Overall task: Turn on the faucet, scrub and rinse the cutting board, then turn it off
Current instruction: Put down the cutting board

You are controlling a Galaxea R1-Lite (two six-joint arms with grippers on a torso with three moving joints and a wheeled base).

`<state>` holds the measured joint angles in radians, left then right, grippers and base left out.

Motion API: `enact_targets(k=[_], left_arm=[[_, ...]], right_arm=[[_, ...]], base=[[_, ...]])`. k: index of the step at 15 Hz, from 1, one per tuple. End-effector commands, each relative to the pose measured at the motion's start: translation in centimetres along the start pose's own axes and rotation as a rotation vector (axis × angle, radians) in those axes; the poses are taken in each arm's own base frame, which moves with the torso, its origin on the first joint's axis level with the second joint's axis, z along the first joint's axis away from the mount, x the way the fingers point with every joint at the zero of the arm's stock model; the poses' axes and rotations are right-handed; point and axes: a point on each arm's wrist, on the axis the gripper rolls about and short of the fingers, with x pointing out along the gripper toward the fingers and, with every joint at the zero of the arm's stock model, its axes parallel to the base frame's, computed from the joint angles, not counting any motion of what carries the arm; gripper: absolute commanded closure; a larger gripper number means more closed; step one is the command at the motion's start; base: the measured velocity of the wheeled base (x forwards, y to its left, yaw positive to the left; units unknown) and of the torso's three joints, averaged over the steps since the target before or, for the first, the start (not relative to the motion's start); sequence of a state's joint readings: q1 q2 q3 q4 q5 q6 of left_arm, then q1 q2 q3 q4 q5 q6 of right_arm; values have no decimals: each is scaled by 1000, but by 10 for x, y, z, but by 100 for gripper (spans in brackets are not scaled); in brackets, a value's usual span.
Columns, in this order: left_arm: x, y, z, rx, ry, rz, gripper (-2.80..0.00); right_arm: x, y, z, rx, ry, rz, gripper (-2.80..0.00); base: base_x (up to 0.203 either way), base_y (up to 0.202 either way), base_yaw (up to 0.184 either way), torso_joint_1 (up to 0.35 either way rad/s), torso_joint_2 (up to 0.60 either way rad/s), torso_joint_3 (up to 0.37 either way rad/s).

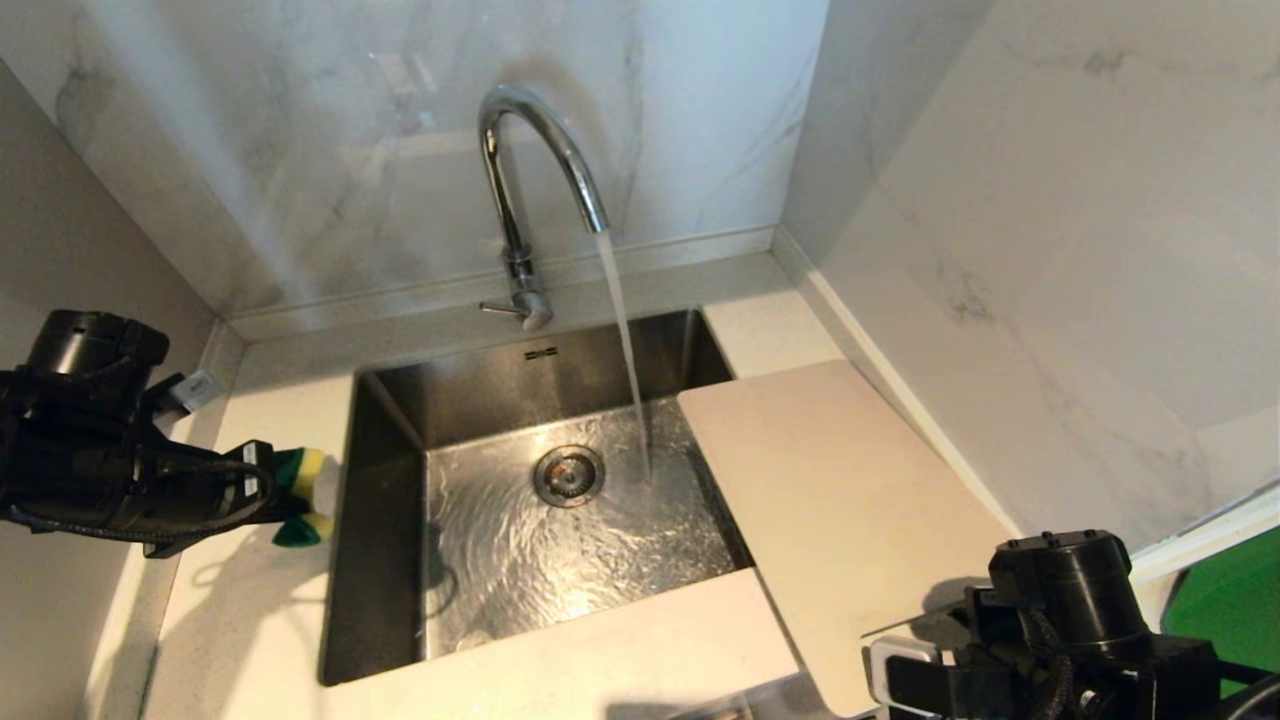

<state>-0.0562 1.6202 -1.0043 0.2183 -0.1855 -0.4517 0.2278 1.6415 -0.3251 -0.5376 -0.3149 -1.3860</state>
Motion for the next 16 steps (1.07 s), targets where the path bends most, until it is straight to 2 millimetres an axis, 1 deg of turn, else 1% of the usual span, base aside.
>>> enact_targets(k=[1, 5, 10, 11, 15, 16], left_arm=[[0, -1, 1, -3, -1, -1, 0], [0, -1, 1, -3, -2, -3, 0], [-1, -1, 2, -4, -6, -4, 0], [-1, -1, 2, -9, -5, -3, 0], [-2, 0, 1, -25, -1, 2, 0], [-2, -1, 1, -25, -2, 2, 0]], right_arm=[[0, 0, 1, -11, -2, -1, -280], [0, 0, 0, -3, -6, -2, -280], [-9, -5, -1, 89, -34, -40, -280], [-10, -5, -1, 117, -44, -42, 0], [-16, -9, -1, 227, -110, -55, 0], [-18, -10, -1, 282, -122, -60, 0]], base=[[0, 0, 0, 0, 0, 0], [0, 0, 0, 0, 0, 0], [0, 0, 0, 0, 0, 0], [0, 0, 0, 0, 0, 0], [0, 0, 0, 0, 0, 0], [0, 0, 0, 0, 0, 0]])
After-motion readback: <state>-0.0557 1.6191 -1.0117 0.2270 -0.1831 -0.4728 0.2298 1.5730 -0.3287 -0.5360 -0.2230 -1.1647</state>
